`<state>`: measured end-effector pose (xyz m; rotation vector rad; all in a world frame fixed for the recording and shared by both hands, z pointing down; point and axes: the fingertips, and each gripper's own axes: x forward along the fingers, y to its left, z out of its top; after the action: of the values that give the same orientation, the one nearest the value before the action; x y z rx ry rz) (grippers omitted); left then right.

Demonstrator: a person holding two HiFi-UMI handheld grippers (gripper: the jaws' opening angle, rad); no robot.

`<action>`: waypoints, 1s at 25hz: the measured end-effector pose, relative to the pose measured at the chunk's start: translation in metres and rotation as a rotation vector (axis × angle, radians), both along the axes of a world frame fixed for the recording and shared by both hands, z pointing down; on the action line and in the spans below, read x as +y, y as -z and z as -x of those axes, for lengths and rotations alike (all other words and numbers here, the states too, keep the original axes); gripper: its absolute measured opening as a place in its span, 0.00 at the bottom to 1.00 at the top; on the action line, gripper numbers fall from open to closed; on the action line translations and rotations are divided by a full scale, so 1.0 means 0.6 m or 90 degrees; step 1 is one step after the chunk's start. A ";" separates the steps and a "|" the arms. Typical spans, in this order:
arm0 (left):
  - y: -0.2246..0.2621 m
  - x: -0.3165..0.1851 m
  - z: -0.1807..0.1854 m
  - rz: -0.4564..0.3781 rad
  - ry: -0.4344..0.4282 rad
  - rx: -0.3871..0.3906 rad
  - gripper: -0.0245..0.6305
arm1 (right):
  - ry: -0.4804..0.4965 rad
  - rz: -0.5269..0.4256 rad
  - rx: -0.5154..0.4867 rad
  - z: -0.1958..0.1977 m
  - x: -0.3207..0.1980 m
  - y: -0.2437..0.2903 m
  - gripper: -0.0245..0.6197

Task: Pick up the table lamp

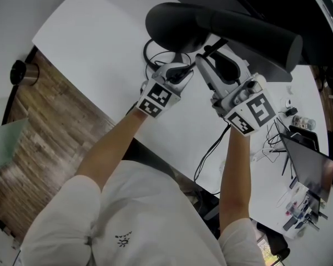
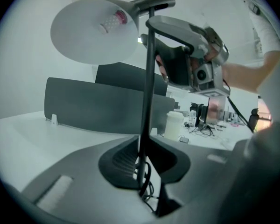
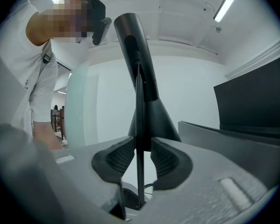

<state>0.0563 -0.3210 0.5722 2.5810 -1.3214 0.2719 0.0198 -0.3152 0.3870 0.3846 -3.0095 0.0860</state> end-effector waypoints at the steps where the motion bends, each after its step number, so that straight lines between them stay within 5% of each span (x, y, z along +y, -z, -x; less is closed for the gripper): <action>1: 0.000 0.000 -0.001 -0.002 -0.004 0.001 0.11 | -0.001 0.001 -0.006 -0.001 -0.001 0.002 0.20; 25: 0.001 0.007 0.002 -0.004 -0.027 0.006 0.11 | 0.006 -0.023 -0.100 0.014 0.001 0.120 0.16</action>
<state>0.0549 -0.3165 0.5713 2.6150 -1.2684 0.2631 0.0117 -0.3145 0.3150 0.3831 -3.1722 0.0646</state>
